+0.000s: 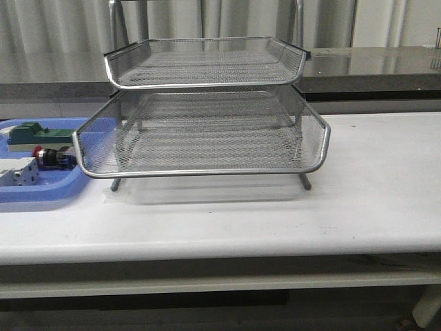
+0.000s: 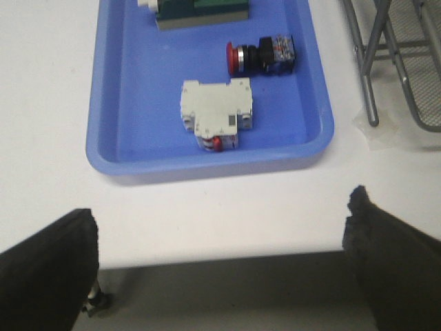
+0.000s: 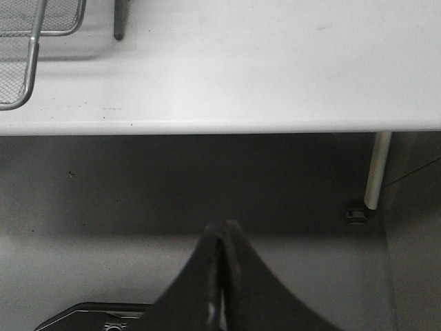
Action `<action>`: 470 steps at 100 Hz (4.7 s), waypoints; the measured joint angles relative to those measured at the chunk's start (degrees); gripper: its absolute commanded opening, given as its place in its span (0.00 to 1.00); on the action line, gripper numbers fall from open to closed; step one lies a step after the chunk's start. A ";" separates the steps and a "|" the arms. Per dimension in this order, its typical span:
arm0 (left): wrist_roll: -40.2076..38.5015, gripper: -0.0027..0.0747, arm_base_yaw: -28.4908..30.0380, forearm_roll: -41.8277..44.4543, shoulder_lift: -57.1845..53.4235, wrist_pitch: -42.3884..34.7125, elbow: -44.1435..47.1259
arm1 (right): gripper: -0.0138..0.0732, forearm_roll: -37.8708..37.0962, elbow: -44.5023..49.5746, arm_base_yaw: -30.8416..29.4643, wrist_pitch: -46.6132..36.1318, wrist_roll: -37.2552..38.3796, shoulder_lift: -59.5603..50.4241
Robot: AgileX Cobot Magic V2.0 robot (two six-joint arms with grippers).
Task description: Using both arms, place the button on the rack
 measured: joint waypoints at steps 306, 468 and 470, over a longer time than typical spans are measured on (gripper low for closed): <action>54.96 0.93 0.00 -12.33 77.72 17.81 -66.62 | 0.08 0.01 0.00 0.00 0.05 0.00 0.00; 40.22 0.04 0.00 -11.39 70.74 33.26 -80.59 | 0.08 0.01 0.00 0.00 0.05 0.00 0.00; 39.86 0.04 0.00 -11.39 69.87 33.26 -79.65 | 0.08 0.01 0.00 0.00 0.05 0.00 0.00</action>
